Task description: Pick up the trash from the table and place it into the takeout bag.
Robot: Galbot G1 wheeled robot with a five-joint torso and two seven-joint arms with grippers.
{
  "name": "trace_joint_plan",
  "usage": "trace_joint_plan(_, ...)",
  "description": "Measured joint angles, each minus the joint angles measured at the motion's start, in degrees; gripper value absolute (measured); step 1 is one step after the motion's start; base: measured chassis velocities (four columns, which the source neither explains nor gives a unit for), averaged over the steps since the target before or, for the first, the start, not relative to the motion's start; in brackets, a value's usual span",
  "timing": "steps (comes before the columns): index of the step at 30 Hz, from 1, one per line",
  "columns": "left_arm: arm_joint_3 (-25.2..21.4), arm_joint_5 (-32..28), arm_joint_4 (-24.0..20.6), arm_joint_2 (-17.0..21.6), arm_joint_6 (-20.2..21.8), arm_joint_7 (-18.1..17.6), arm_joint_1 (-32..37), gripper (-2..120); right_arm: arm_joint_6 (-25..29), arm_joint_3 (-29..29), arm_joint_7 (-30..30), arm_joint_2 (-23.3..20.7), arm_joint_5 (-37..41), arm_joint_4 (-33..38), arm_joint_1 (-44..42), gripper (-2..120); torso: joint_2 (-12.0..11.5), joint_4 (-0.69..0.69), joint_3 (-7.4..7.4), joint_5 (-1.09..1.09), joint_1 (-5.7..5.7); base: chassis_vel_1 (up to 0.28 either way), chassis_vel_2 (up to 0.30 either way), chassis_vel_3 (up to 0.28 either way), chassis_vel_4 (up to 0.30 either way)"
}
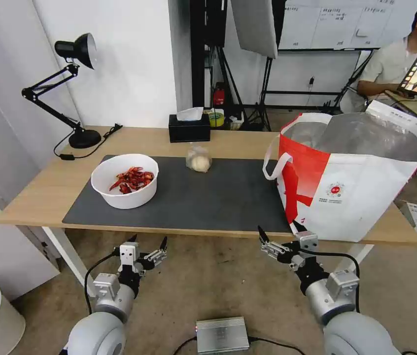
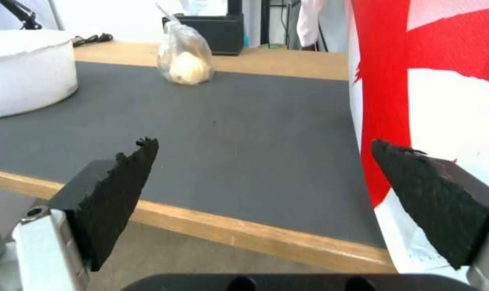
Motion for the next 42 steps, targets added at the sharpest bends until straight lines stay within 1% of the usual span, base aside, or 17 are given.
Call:
trace_joint_plan(7, 0.11, -0.04, 0.15, 0.02, 0.00, 0.00, -0.21, 100, 0.18, -0.38, 0.00, 0.22, 0.04, -0.34, 0.51, 100, 0.00, 0.00, 0.00, 0.00, 0.00, 0.000, 0.000, 0.000, 0.000)
trace_joint_plan(14, 0.09, -0.12, 0.56, -0.02, 0.00, 0.05, -0.32, 100, 0.98, -2.13, -0.36, 0.83, -0.35, -1.06, 1.21, 100, 0.00, 0.00, 0.00, 0.00, 0.00, 0.000, 0.000, 0.000, 0.000)
trace_joint_plan(17, 0.06, -0.25, 0.68, -0.18, 0.11, 1.00, -0.23, 100, 3.05, -3.05, -2.19, 1.27, -1.55, -1.89, 1.42, 100, 0.00, 0.00, 0.00, 0.00, 0.00, 0.000, 0.000, 0.000, 0.000)
trace_joint_plan(22, 0.11, -0.28, 0.85, -0.25, 0.18, 1.13, -0.28, 100, 4.23, -3.57, -3.95, 1.36, -1.82, -2.63, 2.46, 100, 0.00, 0.00, 0.00, 0.00, 0.00, 0.000, 0.000, 0.000, 0.000)
trace_joint_plan(26, 0.11, -0.31, 0.89, -0.23, 0.20, 1.13, -0.31, 100, 5.51, -4.27, -5.52, 1.10, -1.47, -3.98, 5.09, 100, 0.00, 0.00, 0.00, 0.00, 0.00, 0.000, 0.000, 0.000, 0.000)
trace_joint_plan(29, 0.06, -0.32, 0.93, -0.22, 0.19, 1.11, -0.24, 100, 7.59, -5.76, -6.89, 0.47, -0.05, -6.76, 9.64, 100, 0.00, 0.00, 0.00, 0.00, 0.01, 0.000, 0.000, 0.000, 0.000)
trace_joint_plan(30, 0.06, -0.32, 0.93, -0.22, 0.19, 1.11, -0.24, 100, 7.59, -5.76, -6.89, 0.47, -0.05, -6.76, 9.64, 100, 0.00, 0.00, 0.00, 0.00, 0.01, 0.000, 0.000, 0.000, 0.000)
trace_joint_plan(32, 0.06, -0.30, 0.96, -0.28, 0.15, 1.06, -0.18, 100, 8.53, -6.97, -7.59, 0.46, 0.85, -9.19, 13.26, 100, 0.00, 0.00, 0.00, 0.01, 0.01, 0.000, 0.000, 0.000, 0.000)
trace_joint_plan(33, 0.07, -0.31, 0.96, -0.34, 0.15, 1.00, -0.12, 100, 8.67, -7.65, -7.72, 0.60, 1.28, -10.45, 15.18, 100, -0.01, -0.01, 0.00, 0.00, 0.01, 0.000, 0.000, 0.000, 0.000)
trace_joint_plan(34, 0.07, -0.31, 0.96, -0.34, 0.15, 1.00, -0.12, 100, 8.67, -7.65, -7.72, 0.60, 1.28, -10.45, 15.18, 100, -0.01, -0.01, 0.00, 0.00, 0.01, 0.000, 0.000, 0.000, 0.000)
trace_joint_plan(37, 0.17, -0.44, 0.51, -0.60, 0.17, 0.18, 0.23, 100, 8.60, -9.97, -7.62, 0.98, 1.90, -14.28, 21.41, 100, -0.01, 0.01, 0.01, 0.00, 0.01, 0.000, 0.000, 0.000, 0.000)
trace_joint_plan(39, 0.17, -0.44, 0.43, -0.63, 0.20, 0.13, 0.29, 100, 8.52, -10.55, -7.48, 1.01, 1.90, -15.06, 22.85, 100, -0.01, 0.01, 0.01, 0.01, 0.01, 0.000, 0.000, 0.000, 0.000)
trace_joint_plan(40, 0.04, -0.40, 0.23, -0.72, 0.23, 0.07, 0.50, 100, 8.04, -11.71, -7.07, 1.02, 1.90, -16.29, 25.25, 100, -0.01, 0.00, 0.01, -0.01, 0.01, 0.000, 0.000, 0.000, 0.000)
trace_joint_plan(41, 0.04, -0.40, 0.23, -0.72, 0.23, 0.07, 0.50, 100, 8.04, -11.71, -7.07, 1.02, 1.90, -16.29, 25.25, 100, -0.01, 0.00, 0.01, -0.01, 0.01, 0.000, 0.000, 0.000, 0.000)
trace_joint_plan(42, -0.11, -0.31, 0.19, -0.81, 0.23, 0.04, 0.74, 100, 7.36, -12.62, -6.68, 1.17, 1.99, -17.45, 27.22, 100, -0.01, 0.00, 0.01, 0.00, 0.01, 0.000, 0.000, 0.000, 0.000)
